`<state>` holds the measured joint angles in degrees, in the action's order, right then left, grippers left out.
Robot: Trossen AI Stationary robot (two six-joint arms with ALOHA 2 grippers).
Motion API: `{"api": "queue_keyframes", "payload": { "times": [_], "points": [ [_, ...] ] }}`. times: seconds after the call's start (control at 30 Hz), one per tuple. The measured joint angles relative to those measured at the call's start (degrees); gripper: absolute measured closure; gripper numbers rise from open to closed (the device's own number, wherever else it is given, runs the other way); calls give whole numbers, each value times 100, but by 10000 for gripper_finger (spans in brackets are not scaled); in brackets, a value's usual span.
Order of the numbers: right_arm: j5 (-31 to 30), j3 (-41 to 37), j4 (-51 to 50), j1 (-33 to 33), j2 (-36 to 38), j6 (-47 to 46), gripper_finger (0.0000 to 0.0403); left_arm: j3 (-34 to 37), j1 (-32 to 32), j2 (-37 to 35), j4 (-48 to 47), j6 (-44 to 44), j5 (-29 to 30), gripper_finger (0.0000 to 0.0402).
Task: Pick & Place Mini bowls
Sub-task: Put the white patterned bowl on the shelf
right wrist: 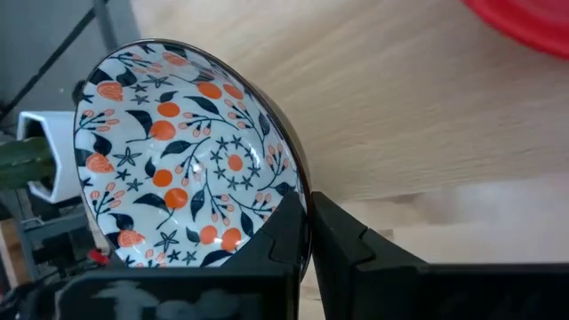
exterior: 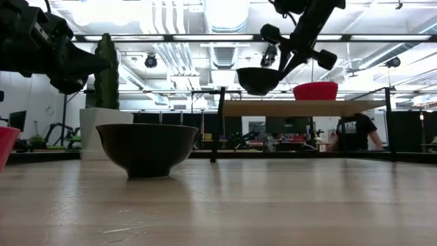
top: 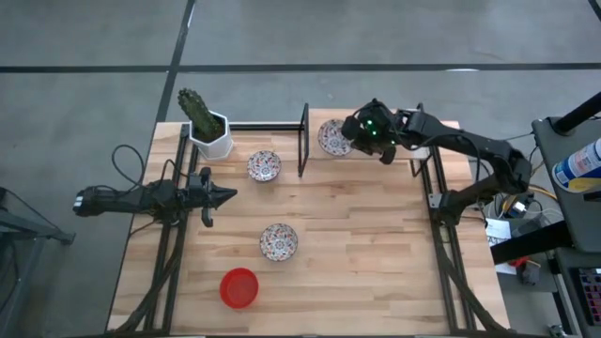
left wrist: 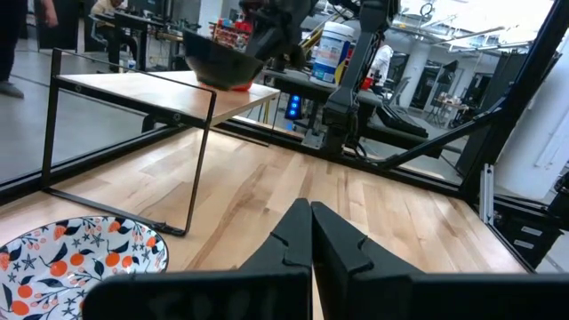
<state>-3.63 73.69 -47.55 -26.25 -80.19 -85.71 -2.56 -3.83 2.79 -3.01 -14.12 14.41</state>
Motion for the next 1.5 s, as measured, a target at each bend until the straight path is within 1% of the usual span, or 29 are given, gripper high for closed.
{"api": "queue_keyframes", "payload": {
  "times": [0.23,0.6,1.2,1.5],
  "points": [
    [-27,9,180,-144,-221,-454,390,0,0,0,0,-1,0,401],
    [-41,13,260,-382,-255,-991,390,0,0,-1,1,-1,2,401],
    [-89,2,236,-397,-255,-968,390,0,0,-2,1,-1,2,401],
    [-246,-5,124,-285,-255,-1012,390,1,2,-1,0,-1,1,401]
  ]
}}
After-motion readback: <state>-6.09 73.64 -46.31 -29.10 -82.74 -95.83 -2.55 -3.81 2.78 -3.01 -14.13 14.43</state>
